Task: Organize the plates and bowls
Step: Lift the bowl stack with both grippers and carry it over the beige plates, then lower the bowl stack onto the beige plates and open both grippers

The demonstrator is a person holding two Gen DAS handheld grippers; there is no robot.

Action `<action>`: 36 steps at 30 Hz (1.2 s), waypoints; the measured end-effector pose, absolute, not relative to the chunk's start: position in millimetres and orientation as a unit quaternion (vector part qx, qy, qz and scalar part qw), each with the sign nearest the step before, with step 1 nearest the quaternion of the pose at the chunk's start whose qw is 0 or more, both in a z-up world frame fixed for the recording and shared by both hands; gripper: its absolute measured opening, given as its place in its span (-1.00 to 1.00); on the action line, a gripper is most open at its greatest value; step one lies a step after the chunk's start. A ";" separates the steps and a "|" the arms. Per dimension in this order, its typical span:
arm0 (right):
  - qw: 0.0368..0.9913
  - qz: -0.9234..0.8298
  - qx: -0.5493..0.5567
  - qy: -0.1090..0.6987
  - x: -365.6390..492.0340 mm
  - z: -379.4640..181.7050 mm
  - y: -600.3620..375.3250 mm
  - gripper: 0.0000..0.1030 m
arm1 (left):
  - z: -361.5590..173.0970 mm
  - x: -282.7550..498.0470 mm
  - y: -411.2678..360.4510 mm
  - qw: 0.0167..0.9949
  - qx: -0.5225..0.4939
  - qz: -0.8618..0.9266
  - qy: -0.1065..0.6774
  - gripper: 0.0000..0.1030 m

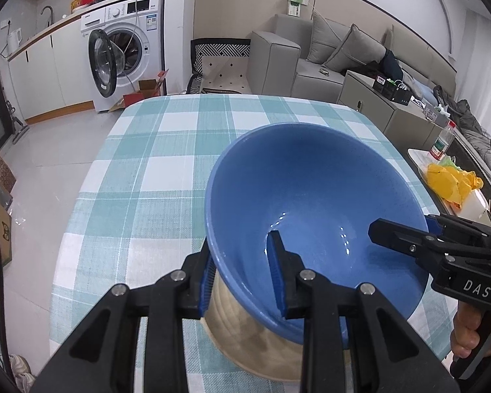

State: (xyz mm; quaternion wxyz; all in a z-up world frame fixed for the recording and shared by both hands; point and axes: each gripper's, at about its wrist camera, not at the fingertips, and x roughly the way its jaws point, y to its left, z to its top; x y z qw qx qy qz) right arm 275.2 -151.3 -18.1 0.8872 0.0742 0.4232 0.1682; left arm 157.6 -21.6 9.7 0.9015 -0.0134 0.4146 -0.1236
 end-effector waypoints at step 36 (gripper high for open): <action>0.889 0.174 0.076 0.417 281.8 -21.2 -157.1 -0.14 | 6.7 167.3 -21.6 0.909 -0.008 -0.125 0.399 -0.33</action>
